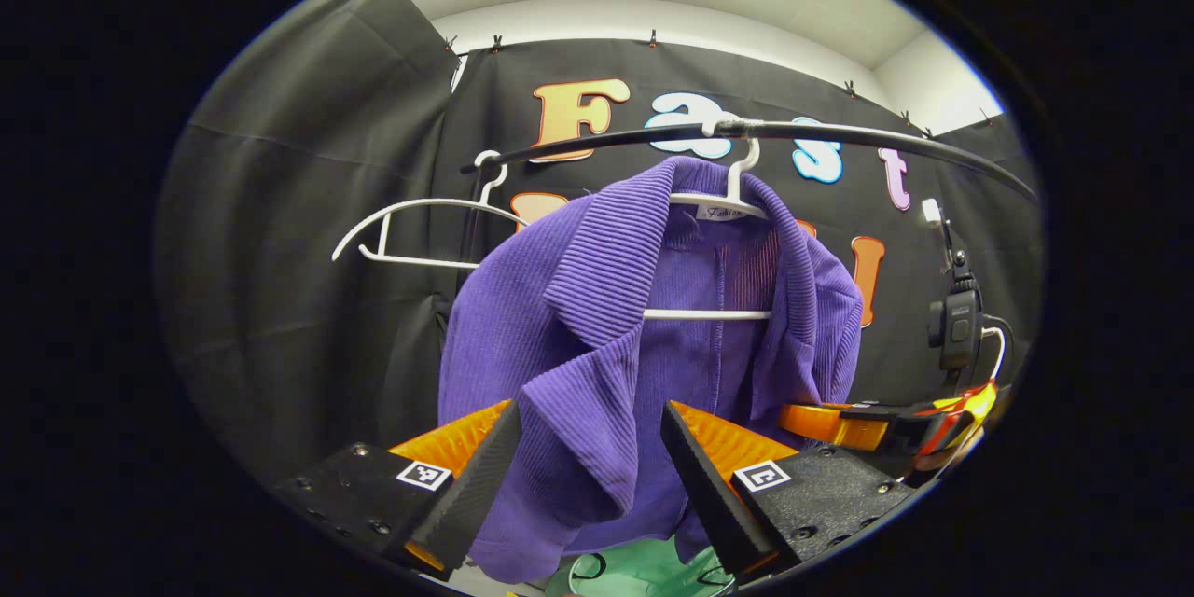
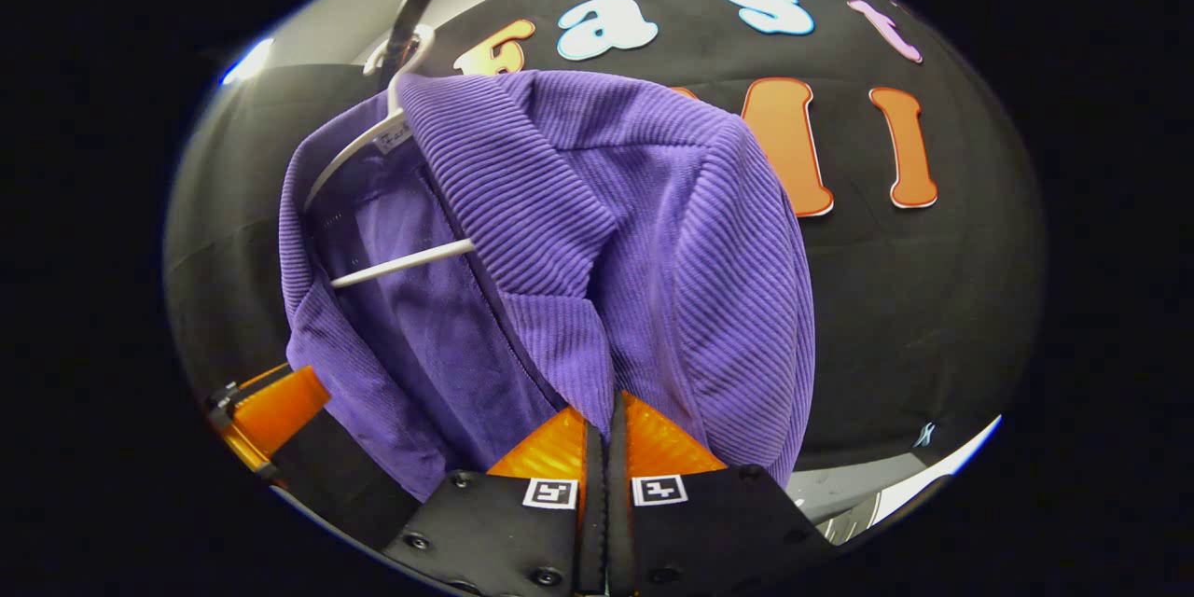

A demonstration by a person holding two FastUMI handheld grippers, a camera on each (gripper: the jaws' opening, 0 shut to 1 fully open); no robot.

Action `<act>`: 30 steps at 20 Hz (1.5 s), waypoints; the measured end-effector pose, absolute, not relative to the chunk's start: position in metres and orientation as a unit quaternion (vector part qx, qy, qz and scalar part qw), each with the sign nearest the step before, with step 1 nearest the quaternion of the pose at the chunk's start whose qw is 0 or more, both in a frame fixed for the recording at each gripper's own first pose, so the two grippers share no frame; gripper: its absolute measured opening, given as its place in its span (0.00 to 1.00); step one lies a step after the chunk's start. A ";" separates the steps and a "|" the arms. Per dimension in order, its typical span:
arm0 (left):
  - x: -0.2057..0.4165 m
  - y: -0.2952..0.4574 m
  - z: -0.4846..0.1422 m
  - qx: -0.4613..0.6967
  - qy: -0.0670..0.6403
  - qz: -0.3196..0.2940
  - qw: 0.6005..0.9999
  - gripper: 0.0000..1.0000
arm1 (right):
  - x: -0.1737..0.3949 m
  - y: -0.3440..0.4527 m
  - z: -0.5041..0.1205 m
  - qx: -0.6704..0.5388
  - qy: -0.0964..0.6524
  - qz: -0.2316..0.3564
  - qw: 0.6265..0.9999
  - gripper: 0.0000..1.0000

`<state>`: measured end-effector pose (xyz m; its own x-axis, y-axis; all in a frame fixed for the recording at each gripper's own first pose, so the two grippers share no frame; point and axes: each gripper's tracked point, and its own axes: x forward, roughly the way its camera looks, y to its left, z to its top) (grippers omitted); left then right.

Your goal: Grasp the clothes on the hanger with both hands and then place them into the laundry hamper below.

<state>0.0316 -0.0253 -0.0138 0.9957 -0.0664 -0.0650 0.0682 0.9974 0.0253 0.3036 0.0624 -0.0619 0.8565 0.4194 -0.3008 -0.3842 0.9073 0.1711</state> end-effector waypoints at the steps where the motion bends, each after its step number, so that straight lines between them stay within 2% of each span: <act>1: 0.031 -0.026 -0.014 0.011 0.033 -0.031 0.999 0.92 | 0.304 0.060 -0.061 0.061 0.176 0.219 0.958 0.08; 7: 0.033 -0.020 -0.019 0.012 0.045 0.003 0.999 0.94 | 0.305 0.040 -0.046 0.098 0.205 0.276 0.934 0.08; 10: 0.030 -0.017 -0.019 0.007 0.048 0.018 0.999 0.76 | 0.305 0.031 -0.039 0.117 0.217 0.309 0.919 0.08; 11: 0.033 -0.017 -0.019 0.004 0.046 0.022 0.999 0.68 | 0.305 0.029 -0.034 0.124 0.221 0.318 0.913 0.08; 15: 0.033 -0.002 -0.016 0.018 0.042 0.057 0.997 0.02 | 0.312 0.016 -0.020 0.147 0.216 0.338 0.904 0.08; 17: 0.027 -0.002 -0.019 0.015 0.060 0.055 0.997 0.03 | 0.311 0.009 -0.007 0.162 0.213 0.350 0.898 0.08; 19: 0.025 -0.015 -0.012 -0.004 0.047 0.032 0.998 0.00 | 0.314 0.006 0.007 0.177 0.201 0.363 0.892 0.08; 22: 0.009 -0.002 0.016 0.003 0.033 0.032 0.999 0.01 | 0.316 0.003 0.030 0.218 0.179 0.384 0.879 0.08; 26: 0.000 0.014 0.042 -0.009 0.025 0.025 0.999 0.00 | 0.323 -0.002 0.055 0.293 0.155 0.388 0.860 0.08; 30: 0.000 0.043 0.077 -0.007 0.003 0.014 1.000 0.00 | 0.328 -0.005 0.080 0.311 0.119 0.378 0.864 0.08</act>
